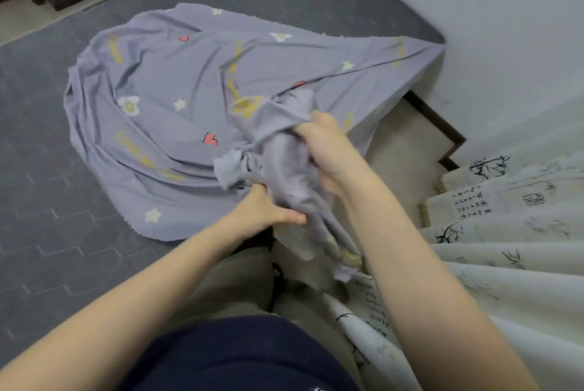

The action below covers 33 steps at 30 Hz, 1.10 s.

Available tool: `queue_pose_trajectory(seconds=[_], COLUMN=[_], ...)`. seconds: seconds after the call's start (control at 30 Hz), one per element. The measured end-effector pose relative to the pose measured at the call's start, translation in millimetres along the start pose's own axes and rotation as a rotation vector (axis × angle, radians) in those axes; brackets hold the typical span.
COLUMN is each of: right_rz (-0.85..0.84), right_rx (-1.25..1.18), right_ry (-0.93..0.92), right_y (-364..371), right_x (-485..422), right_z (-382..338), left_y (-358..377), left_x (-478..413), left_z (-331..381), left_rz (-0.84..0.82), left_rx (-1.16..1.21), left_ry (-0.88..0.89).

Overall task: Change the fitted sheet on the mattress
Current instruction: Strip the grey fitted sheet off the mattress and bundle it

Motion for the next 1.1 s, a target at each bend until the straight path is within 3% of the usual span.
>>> queue_pose_trajectory(seconds=[0.1, 0.2, 0.3, 0.37, 0.43, 0.6, 0.77, 0.87, 0.93, 1.03, 1.1], right_rz=[-0.184, -0.130, 0.029, -0.058, -0.165, -0.077, -0.066, -0.091, 0.055, 0.302, 0.303], right_rx=[-0.073, 0.061, 0.488, 0.682, 0.717, 0.755, 0.949, 0.892, 0.684, 0.347, 0.251], right_ry=[-0.101, -0.181, -0.120, 0.016, 0.116, 0.158, -0.025, 0.151, 0.213, 0.143, -0.012], right_y=[14, -23, -69, -80, -80, -77, -89, -128, -172, -243, -268], right_x=[-16, -47, -87, -110, -128, -181, -204, -213, -220, -225, -236], right_z=[-27, -8, 42, 88, 123, 132, 115, 134, 119, 51, -21], left_y=[-20, -56, -70, -68, -62, -35, -47, -64, -73, -71, -49], left_x=[-36, -64, -96, -117, -136, -177, -213, -230, -241, -256, -268], left_z=[25, 33, 49, 69, 85, 122, 151, 150, 134, 114, 112], left_rz=[0.343, 0.504, 0.510, 0.517, 0.501, 0.281, 0.272, 0.343, 0.397, 0.448, 0.410], left_rx=[0.002, 0.275, 0.477, 0.627, 0.754, 0.921, 0.910, 0.790, 0.720, 0.595, 0.509], left_ry=[0.082, 0.036, -0.019, -0.032, -0.059, -0.154, -0.084, -0.099, -0.170, -0.250, -0.269])
Point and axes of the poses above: each hand's wrist, its own x-axis away from the middle knuckle, its own y-axis out of the palm, z = x × y, the point moved 8 cm from there along -x, towards the middle knuckle, and after that the axes turned 12 degrees about x, right-handed, at the moved point
